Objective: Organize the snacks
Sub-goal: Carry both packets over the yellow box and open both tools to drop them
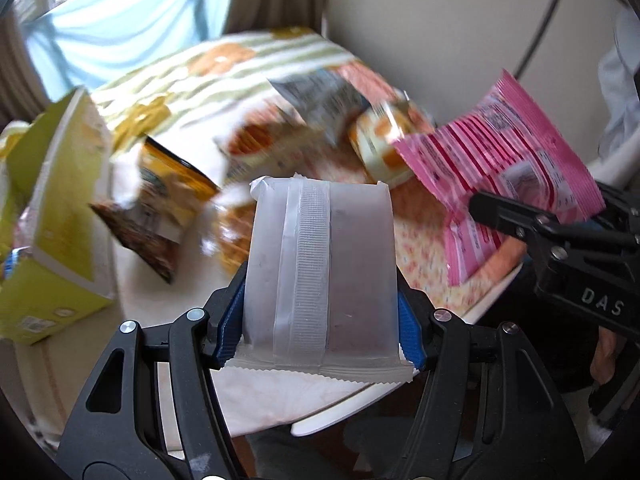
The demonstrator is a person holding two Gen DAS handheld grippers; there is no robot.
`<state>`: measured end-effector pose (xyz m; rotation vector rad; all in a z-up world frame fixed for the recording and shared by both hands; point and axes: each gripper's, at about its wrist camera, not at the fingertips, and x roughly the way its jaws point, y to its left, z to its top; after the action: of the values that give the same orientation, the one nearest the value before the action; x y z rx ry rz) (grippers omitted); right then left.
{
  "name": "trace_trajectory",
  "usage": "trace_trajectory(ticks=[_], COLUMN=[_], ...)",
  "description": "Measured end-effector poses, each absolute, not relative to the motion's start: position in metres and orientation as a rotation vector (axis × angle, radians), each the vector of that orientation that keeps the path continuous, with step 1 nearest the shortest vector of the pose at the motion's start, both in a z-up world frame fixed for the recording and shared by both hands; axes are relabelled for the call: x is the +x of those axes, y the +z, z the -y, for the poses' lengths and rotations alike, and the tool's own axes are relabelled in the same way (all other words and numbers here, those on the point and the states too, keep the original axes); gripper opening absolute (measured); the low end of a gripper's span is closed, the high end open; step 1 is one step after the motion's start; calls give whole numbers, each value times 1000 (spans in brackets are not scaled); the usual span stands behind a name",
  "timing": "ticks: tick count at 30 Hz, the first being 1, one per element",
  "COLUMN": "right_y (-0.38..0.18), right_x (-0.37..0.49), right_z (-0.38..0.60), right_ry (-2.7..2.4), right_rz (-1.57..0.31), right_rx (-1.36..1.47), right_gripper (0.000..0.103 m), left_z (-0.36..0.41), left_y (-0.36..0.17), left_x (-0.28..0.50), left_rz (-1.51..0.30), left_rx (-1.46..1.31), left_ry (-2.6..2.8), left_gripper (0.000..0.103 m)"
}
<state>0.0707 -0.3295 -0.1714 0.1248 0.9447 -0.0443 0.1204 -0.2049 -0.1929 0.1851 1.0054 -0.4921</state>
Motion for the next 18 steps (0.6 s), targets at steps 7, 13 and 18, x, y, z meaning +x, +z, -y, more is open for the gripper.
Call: trace_trajectory(ticks=[7,13,18], right_y=[-121,-88,-70], right_x=[100,134,168], right_z=[290,230,174], right_ry=[11,93,170], right_rz=[-887,-826,-795], right_rx=[100,109,93], right_gripper=[53,53,53], left_z=[151,78,13], left_y=[-138,-101,-81], left_x=[145,182,210], left_rz=[-942,-889,-861], left_rx=[95,32,0], left_ry=[-417,-340,-273], left_gripper=[60,60,60])
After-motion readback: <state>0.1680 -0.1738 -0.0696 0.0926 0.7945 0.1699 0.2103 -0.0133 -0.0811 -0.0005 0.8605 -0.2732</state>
